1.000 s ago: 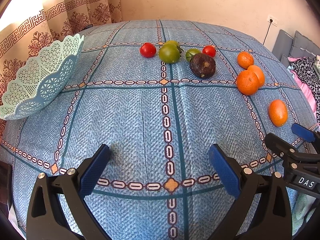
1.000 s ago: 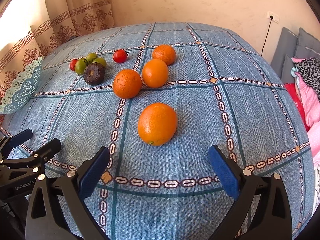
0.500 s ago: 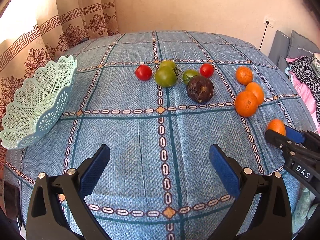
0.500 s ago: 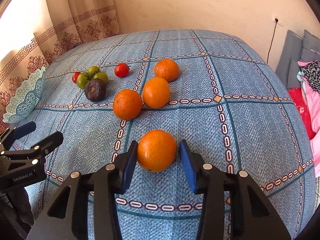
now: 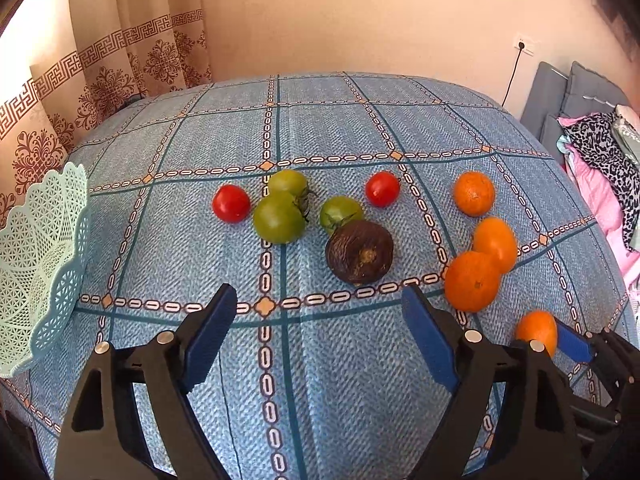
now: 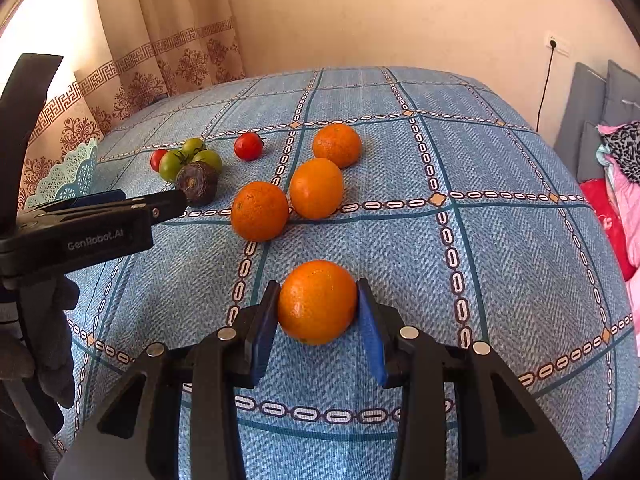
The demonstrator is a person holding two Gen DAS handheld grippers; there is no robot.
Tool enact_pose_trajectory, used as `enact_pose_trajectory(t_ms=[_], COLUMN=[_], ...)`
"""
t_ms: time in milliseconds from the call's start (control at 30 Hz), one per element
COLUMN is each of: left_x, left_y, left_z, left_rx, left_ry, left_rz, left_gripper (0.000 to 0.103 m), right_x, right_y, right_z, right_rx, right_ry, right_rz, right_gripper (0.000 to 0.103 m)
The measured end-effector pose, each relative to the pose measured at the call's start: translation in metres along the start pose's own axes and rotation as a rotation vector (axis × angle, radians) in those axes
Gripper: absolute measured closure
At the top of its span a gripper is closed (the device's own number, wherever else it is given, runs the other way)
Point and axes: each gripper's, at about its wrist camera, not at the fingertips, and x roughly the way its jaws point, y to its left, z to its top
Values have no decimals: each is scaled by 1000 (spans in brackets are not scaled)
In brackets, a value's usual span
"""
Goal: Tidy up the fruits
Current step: 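Grasp the dark brown fruit with the left tool while the right tool grasps an orange, then carry both fruits to the turquoise basket and open both tools to drop them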
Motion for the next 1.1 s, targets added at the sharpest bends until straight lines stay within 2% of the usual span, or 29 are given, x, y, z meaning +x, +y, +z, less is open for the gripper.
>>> enact_pose_trajectory(t_ms=[200,333,500,567,633,833,1100], left_x=[14,23,30,32,30,19,-21], left_y=[-13,-16,-18,-15,-15,-13,3], left_z=[10,12,11,9,8,8,6], left_rx=[29,19,8,-9,-12,-1,-23], left_ry=[-1,8,24,25,19,-8,-85], left_rz=[15,-1,-22,-55,-71,-39,-18], left_gripper=[24,33,47,56,60,60,60], right_x=[0,0,1,1,1,-3,-12], right_y=[1,1,2,2,1,-5,-6], right_z=[-2,-2,-3,-3,-3,-5,-6], right_rx=[-2,-1,0,1,3,23,32], right_ry=[-5,-8,-11,-12,-13,-27,-51], right_rz=[-5,-4,-6,-5,-3,32,65], right_gripper=[64,64,64,64,64,65,64])
